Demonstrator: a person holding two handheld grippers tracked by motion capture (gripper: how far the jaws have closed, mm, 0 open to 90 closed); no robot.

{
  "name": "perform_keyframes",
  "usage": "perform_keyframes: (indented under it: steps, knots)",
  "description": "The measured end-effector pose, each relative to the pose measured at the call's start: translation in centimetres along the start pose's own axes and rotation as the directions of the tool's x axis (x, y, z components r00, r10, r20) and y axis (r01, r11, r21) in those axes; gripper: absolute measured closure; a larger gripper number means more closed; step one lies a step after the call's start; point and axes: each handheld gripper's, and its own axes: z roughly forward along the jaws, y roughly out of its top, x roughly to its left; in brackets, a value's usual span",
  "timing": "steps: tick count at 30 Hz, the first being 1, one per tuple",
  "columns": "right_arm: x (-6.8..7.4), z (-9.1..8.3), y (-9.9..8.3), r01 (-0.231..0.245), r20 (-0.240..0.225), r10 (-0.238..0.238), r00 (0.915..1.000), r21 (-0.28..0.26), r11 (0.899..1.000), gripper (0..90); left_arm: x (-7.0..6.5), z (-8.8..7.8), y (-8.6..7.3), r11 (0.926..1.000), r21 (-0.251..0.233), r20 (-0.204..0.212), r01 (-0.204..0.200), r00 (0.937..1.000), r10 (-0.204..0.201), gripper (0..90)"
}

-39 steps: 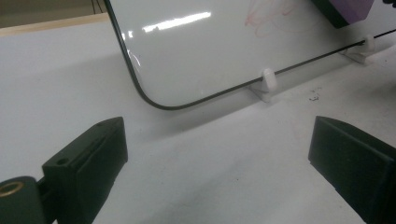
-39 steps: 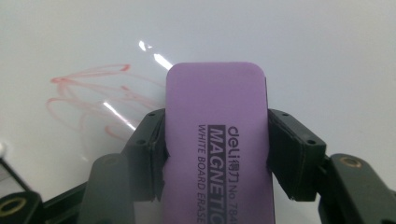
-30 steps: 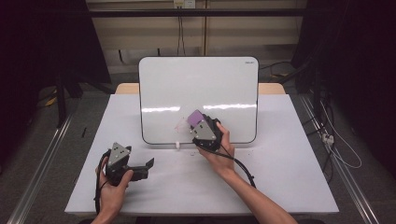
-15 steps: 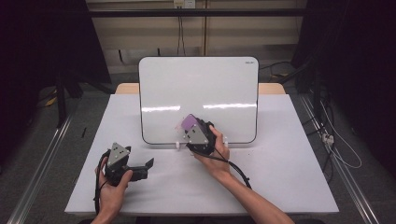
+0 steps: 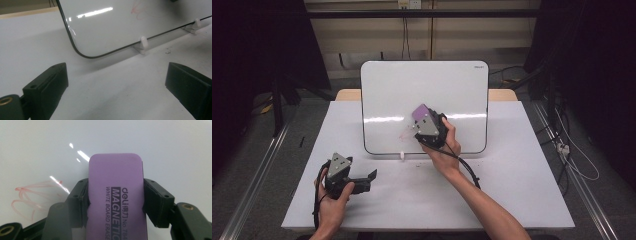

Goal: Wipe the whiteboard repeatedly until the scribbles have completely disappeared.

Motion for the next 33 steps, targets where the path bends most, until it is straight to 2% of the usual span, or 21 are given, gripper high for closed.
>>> perform_keyframes:
  steps: [7,15,16,19,21,23,25,28,33]
  knots:
    - [4.0,0.0,0.5,0.081,-0.041,-0.081,0.9959,-0.006,0.997,41.5,-0.1,0.0,0.0,1.0000,0.002,0.004,-0.007,1.0000,0.007,4.4]
    - [8.1,-0.1,0.6,0.098,-0.118,-0.098,0.9882,-0.011,0.995,41.5,-0.1,0.1,0.0,1.0000,0.004,0.005,-0.007,1.0000,0.007,4.4]
    - [8.5,-0.1,0.6,0.118,-0.119,-0.119,0.9857,-0.017,0.993,41.5,-0.1,0.1,0.0,1.0000,0.004,0.005,-0.006,1.0000,0.006,4.4]
    - [8.9,-0.2,0.5,0.133,-0.137,-0.134,0.9816,-0.016,0.991,41.5,0.0,0.1,0.0,1.0000,0.003,0.008,-0.002,1.0000,0.002,4.4]
    - [8.5,-0.4,0.4,0.127,-0.138,-0.126,0.9823,-0.006,0.992,41.5,0.0,0.1,0.0,1.0000,0.006,0.008,-0.003,1.0000,0.003,4.4]
    - [7.4,-0.6,-0.2,0.109,-0.117,-0.109,0.9872,-0.003,0.994,41.5,0.0,0.1,0.0,1.0000,0.003,0.005,-0.001,1.0000,0.001,4.4]
    - [5.6,-1.1,-1.1,0.078,-0.079,-0.078,0.9938,0.004,0.997,41.5,0.1,0.0,-0.1,1.0000,0.003,0.003,-0.001,1.0000,0.001,4.4]
    - [2.3,-2.0,-2.9,0.021,-0.034,-0.020,0.9992,0.028,0.999,41.5,0.1,0.0,0.0,1.0000,0.006,0.001,-0.002,1.0000,0.002,4.4]
    - [-2.4,-3.9,-6.1,-0.041,0.058,0.037,0.9977,0.069,0.997,41.5,-0.1,0.0,0.0,1.0000,-0.001,0.000,-0.005,1.0000,0.005,4.4]
